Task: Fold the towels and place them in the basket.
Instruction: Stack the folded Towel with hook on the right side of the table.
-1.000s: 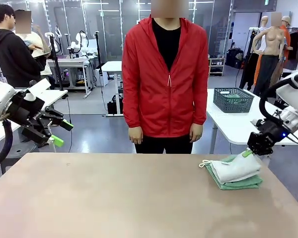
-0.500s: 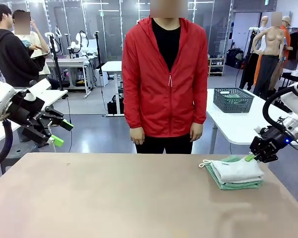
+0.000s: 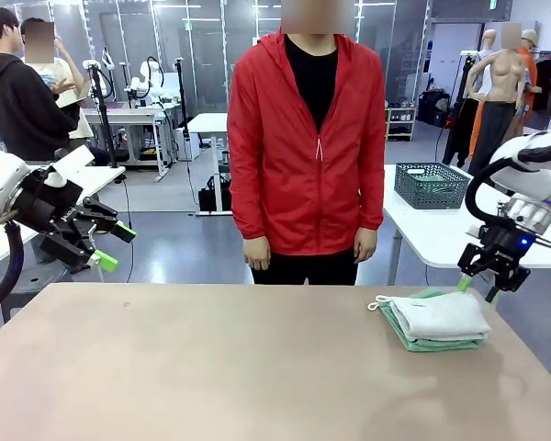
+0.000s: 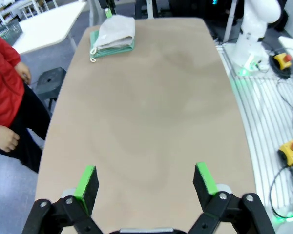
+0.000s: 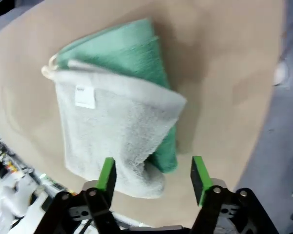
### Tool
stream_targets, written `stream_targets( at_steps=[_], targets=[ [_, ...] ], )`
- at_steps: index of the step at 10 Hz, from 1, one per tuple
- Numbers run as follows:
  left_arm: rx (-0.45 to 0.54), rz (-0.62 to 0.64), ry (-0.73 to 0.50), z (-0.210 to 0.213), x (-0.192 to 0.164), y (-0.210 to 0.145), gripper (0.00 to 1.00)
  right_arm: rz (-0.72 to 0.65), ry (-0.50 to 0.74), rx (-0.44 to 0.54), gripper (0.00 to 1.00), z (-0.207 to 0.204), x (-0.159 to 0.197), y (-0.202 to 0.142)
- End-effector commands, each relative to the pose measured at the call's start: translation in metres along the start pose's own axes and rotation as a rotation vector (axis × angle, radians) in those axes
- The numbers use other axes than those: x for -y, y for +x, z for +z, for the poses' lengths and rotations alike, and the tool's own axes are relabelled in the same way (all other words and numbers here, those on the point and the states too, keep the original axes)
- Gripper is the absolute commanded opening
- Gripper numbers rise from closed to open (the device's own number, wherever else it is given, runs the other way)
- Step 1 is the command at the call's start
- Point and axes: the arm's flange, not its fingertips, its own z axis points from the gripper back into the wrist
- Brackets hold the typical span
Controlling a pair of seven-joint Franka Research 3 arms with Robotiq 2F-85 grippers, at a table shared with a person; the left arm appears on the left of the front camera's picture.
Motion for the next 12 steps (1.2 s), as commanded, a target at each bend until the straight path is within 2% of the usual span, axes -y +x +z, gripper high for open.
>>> stream_targets(
  at_steps=[1, 2, 3, 4, 5, 7, 10, 12],
  targets=[
    [0.016, -0.008, -0.006, 0.002, 0.001, 0.001, 0.98, -0.025, -0.118, 0.071, 0.84, 0.016, -0.035, -0.023],
    [0.016, -0.008, -0.006, 0.002, 0.001, 0.001, 0.98, 0.003, -0.125, 0.125, 0.84, 0.048, -0.071, -0.049],
    [0.016, -0.008, -0.006, 0.002, 0.001, 0.001, 0.98, 0.067, -0.114, 0.203, 0.84, 0.094, -0.113, -0.091],
    [0.016, -0.008, -0.006, 0.002, 0.001, 0.001, 0.98, 0.118, -0.127, 0.314, 0.84, 0.130, -0.146, -0.133],
    [0.016, -0.008, -0.006, 0.002, 0.001, 0.001, 0.98, 0.158, -0.152, 0.410, 0.84, 0.157, -0.171, -0.173],
    [0.016, -0.008, -0.006, 0.002, 0.001, 0.001, 0.98, 0.235, -0.197, 0.521, 0.84, 0.193, -0.205, -0.237],
    [0.016, -0.008, -0.006, 0.002, 0.001, 0.001, 0.98, 0.263, -0.225, 0.632, 0.84, 0.196, -0.227, -0.301],
    [0.016, -0.008, -0.006, 0.002, 0.001, 0.001, 0.98, 0.270, -0.233, 0.644, 0.84, 0.193, -0.228, -0.313]
  ],
)
